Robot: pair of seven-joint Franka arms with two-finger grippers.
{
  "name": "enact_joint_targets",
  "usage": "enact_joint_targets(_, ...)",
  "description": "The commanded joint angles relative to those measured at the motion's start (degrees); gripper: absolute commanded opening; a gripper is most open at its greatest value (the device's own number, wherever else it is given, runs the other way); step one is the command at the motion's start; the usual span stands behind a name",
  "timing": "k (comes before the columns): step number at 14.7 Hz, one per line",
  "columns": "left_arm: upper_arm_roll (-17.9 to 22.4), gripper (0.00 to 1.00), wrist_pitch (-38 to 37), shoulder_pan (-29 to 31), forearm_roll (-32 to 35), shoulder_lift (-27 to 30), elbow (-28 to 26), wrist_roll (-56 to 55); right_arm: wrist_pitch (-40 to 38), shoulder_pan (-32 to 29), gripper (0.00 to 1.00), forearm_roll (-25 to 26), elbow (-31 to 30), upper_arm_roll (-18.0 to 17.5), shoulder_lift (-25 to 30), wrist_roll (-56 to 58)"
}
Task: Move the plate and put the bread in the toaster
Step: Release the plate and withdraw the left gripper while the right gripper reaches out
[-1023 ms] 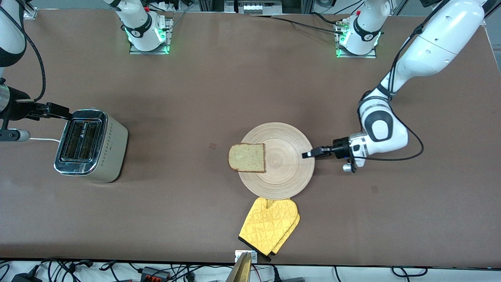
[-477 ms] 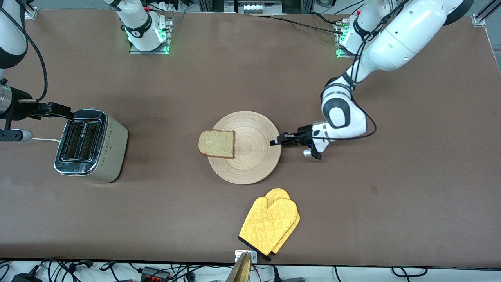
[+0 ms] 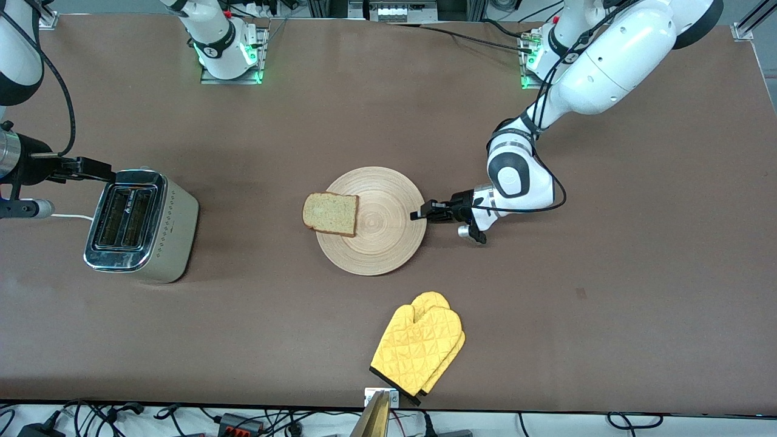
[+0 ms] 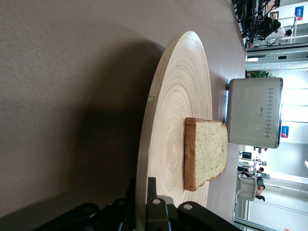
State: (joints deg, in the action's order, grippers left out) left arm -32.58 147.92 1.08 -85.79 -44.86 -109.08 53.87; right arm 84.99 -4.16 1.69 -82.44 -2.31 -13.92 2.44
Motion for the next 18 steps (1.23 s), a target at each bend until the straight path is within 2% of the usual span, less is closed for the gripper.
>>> enact_joint_targets(1,0.0,0.04,2.7,-0.8,-4.2,0.0,1.3,2.0,-0.6,0.0,1.0,0.2,0.2,-0.3,0.1,0.0)
enact_joint_targets(2,0.0,0.08,3.1,-1.3,-4.5,0.0,1.4,2.0,-0.6,0.0,1.0,0.2,0.1,-0.3,0.1,0.0)
enact_joint_targets(3,0.0,0.27,3.2,-1.3,-4.6,0.0,1.3,1.9,-0.6,0.0,1.0,0.2,0.2,-0.3,0.1,0.0)
enact_joint_targets(4,0.0,0.96,3.3,-1.2,-4.8,0.0,1.2,2.0,-0.6,0.0,1.0,0.2,0.2,-0.4,0.1,0.0)
enact_joint_targets(5,0.0,1.0,3.2,-0.7,-5.1,0.1,1.2,1.9,-0.7,0.4,1.0,0.1,0.1,-0.5,0.1,-0.2)
enact_joint_targets(8,0.1,1.0,2.8,0.6,-4.8,0.9,0.9,2.1,-1.1,1.3,1.0,-0.1,0.2,-0.5,0.1,-0.6)
enact_joint_targets(11,0.1,1.0,-0.1,4.9,-3.2,1.7,0.8,6.3,-1.1,1.9,1.0,-1.0,0.2,-0.6,0.1,-0.4)
enact_joint_targets(12,0.5,1.0,-3.5,6.7,-0.5,1.4,0.8,7.2,-1.1,1.9,1.0,-2.3,0.2,-0.6,0.1,-0.5)
enact_joint_targets(14,2.6,1.0,-8.7,9.9,9.6,1.5,1.5,7.1,-1.1,2.3,1.0,-3.9,0.0,-0.7,-0.9,-0.7)
enact_joint_targets(16,3.3,1.0,-11.7,13.1,20.4,1.4,4.2,7.0,-1.1,3.3,1.0,-6.7,0.0,-0.7,-2.4,-1.0)
enact_joint_targets(18,5.3,1.0,-17.0,15.2,29.6,1.4,8.5,6.9,-0.5,2.9,1.0,-11.9,0.0,-0.6,-4.8,-1.1)
